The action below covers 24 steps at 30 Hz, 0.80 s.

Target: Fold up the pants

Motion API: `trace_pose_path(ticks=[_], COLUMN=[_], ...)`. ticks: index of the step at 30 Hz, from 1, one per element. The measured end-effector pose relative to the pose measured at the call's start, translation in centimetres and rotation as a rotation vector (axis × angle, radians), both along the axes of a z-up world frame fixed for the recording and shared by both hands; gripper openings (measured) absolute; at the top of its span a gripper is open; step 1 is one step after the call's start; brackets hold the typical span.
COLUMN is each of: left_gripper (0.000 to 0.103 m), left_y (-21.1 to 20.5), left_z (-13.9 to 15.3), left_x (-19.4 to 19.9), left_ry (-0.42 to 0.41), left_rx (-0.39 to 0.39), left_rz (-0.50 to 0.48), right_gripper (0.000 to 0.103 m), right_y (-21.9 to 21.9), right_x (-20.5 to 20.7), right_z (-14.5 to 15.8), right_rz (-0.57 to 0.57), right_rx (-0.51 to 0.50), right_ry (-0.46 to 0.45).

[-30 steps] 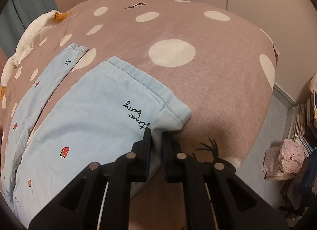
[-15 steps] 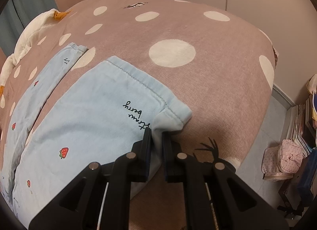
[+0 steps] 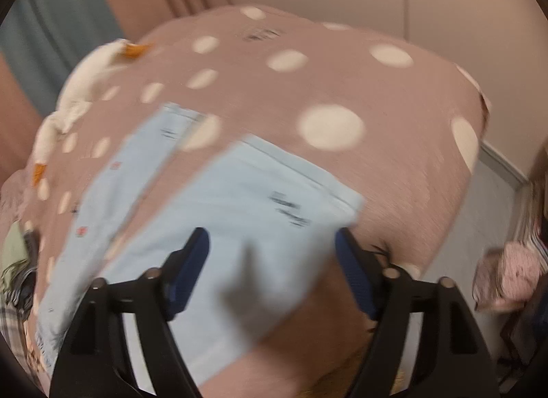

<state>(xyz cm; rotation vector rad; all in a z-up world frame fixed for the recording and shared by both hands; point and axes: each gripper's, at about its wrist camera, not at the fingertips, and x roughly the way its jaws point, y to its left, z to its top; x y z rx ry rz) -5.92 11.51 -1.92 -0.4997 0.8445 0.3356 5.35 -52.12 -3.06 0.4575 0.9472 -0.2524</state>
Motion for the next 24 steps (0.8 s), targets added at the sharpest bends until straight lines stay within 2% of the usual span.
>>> trace_pose_path(ticks=[3, 5, 8, 14, 19, 22, 24], left_gripper=[0.094, 0.094, 0.094, 0.094, 0.094, 0.094, 0.094], left_y=[-1.0, -1.8, -3.1, -4.7, -5.0, -5.0, -5.1], left_z=[0.2, -0.2, -0.5, -1.5, -2.6, -3.2, -3.5], left_x=[1.4, 2.9, 4.5, 6.0, 5.9, 5.4, 5.2], left_ry=[-0.049, -0.045, -0.042, 0.009, 0.045, 0.058, 0.066], left_rx=[-0.044, -0.063, -0.063, -0.038, -0.064, -0.084, -0.088], left_rz=[-0.036, -0.065, -0.08, -0.076, -0.063, -0.05, -0.043], right_gripper=[0.084, 0.085, 0.085, 0.084, 0.084, 0.084, 0.083], right_y=[3.5, 6.1, 11.1, 19.8, 24.7, 27.1, 27.6], right_x=[1.8, 3.2, 6.2, 13.2, 18.8, 22.9, 25.4], right_z=[1.9, 2.6, 3.3, 2.4, 0.5, -1.6, -3.3], right_rz=[0.11, 0.193, 0.319, 0.496, 0.542, 0.529, 0.5], right_rx=[0.03, 0.071, 0.053, 0.04, 0.019, -0.097, -0.119], right_ry=[-0.043, -0.063, -0.064, -0.015, 0.059, 0.115, 0.165])
